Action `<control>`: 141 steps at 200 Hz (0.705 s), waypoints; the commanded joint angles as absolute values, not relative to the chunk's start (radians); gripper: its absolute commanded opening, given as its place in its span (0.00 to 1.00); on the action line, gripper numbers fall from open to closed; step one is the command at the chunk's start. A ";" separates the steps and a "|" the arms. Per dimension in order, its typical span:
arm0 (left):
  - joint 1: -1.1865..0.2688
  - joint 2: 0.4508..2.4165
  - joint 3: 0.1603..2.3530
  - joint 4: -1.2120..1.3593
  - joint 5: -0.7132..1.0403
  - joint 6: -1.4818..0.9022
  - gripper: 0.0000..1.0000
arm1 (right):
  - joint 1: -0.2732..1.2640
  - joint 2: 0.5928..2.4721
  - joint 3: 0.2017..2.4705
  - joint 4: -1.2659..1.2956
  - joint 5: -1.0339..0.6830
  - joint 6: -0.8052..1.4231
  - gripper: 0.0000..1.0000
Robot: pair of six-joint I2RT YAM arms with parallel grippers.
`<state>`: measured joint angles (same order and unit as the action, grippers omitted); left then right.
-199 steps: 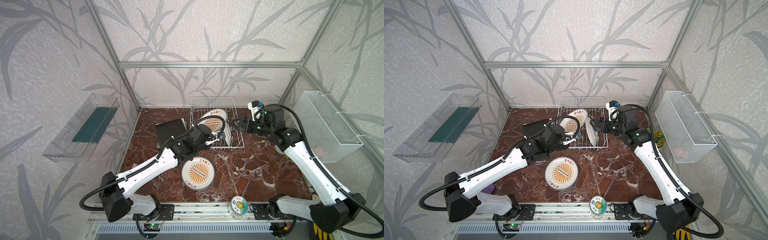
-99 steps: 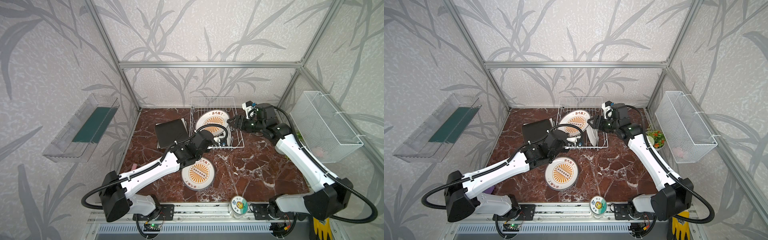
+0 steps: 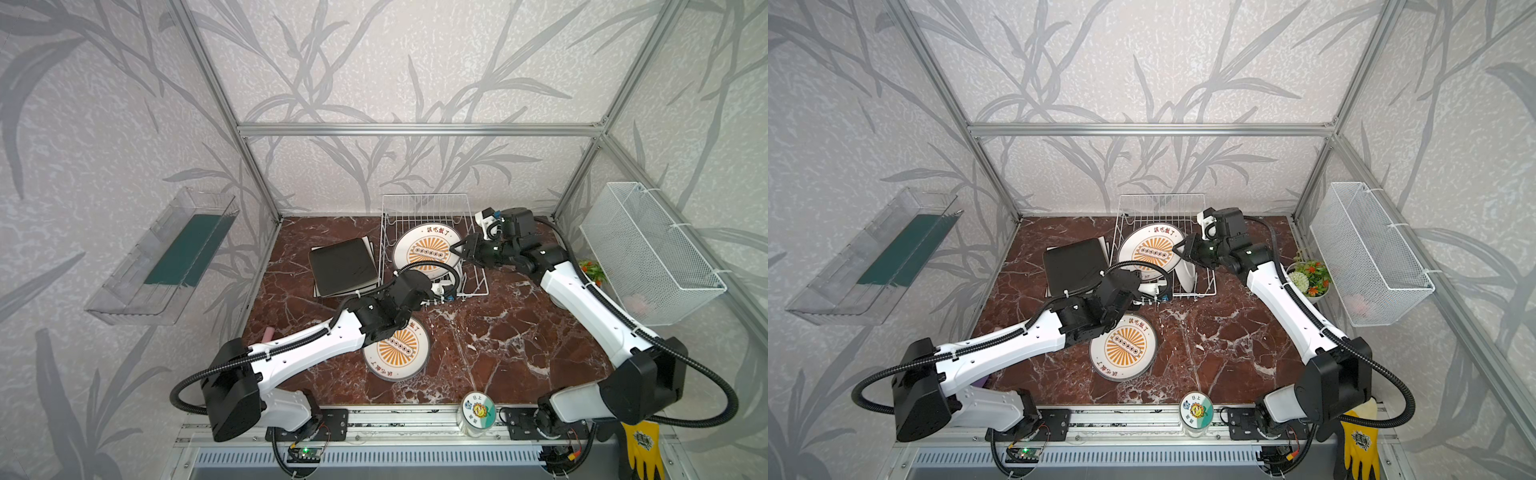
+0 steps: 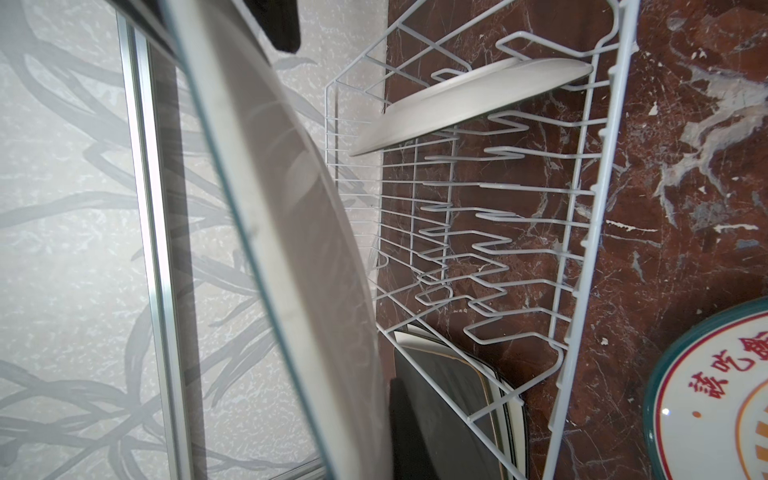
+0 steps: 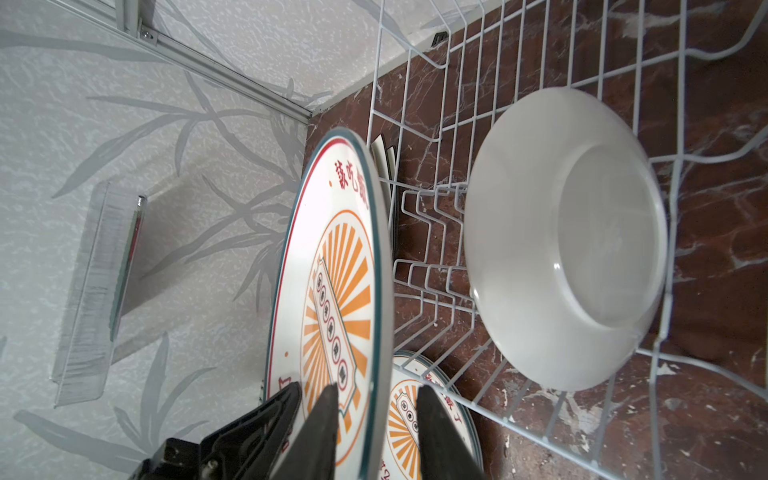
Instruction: Unload the plates from the dish rack
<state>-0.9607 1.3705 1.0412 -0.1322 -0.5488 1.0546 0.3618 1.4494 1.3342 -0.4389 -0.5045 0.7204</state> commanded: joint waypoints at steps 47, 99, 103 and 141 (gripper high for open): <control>-0.973 1.376 1.051 0.020 -0.606 1.083 0.00 | 0.376 1.487 1.339 -0.428 -0.560 0.746 0.06; -0.972 1.367 1.043 0.031 -0.626 1.036 0.42 | 0.362 1.459 1.309 -0.339 -0.604 0.796 0.00; -0.971 1.364 1.042 0.031 -0.625 1.028 0.48 | 0.358 1.454 1.306 -0.331 -0.610 0.802 0.00; -0.969 1.300 1.036 -0.027 -0.585 0.917 0.88 | 0.312 1.391 1.266 -0.288 -0.633 0.823 0.00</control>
